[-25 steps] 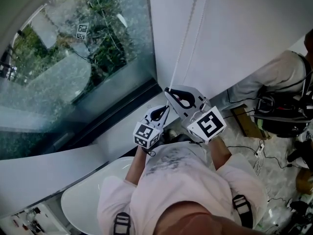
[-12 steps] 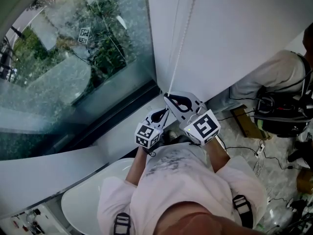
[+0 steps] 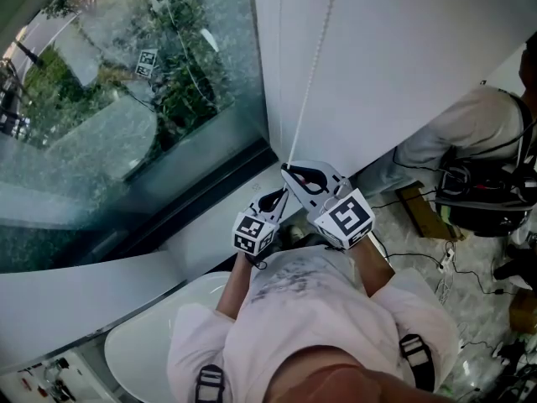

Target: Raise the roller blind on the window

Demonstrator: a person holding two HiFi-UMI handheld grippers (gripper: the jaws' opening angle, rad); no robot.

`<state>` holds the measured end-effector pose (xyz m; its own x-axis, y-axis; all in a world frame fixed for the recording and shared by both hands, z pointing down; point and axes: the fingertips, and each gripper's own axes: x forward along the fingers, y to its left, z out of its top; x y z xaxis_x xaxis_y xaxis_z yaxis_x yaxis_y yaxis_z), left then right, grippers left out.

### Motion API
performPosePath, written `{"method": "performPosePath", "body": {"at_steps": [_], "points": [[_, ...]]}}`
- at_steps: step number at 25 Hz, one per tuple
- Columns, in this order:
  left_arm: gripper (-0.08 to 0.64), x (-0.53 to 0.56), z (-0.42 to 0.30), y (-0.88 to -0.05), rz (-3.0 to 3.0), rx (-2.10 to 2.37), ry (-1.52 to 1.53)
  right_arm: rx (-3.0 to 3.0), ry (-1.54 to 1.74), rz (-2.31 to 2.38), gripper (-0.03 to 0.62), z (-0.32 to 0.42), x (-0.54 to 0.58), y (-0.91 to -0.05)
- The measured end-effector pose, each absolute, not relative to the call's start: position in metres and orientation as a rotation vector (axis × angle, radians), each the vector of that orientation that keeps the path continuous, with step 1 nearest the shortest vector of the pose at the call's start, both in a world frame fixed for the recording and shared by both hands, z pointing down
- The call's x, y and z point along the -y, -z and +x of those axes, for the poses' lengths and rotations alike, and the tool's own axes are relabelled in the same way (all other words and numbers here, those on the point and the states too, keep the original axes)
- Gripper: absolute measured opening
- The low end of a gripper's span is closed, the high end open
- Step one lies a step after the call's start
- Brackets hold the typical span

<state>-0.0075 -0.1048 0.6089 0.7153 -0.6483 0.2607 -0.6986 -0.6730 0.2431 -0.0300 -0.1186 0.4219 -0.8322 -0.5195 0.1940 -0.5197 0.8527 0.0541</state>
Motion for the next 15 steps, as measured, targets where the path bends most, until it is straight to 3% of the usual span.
{"method": "performPosePath", "body": {"at_steps": [8,15], "points": [[0.008,0.1,-0.009,-0.589,2.614,1.069,-0.174,2.836,0.022,0.79,0.064,-0.031,0.119,-0.419],[0.032,0.1,-0.027,-0.514,2.691,1.138,-0.05,2.831,0.034,0.792,0.064,-0.031,0.123,-0.419]]}}
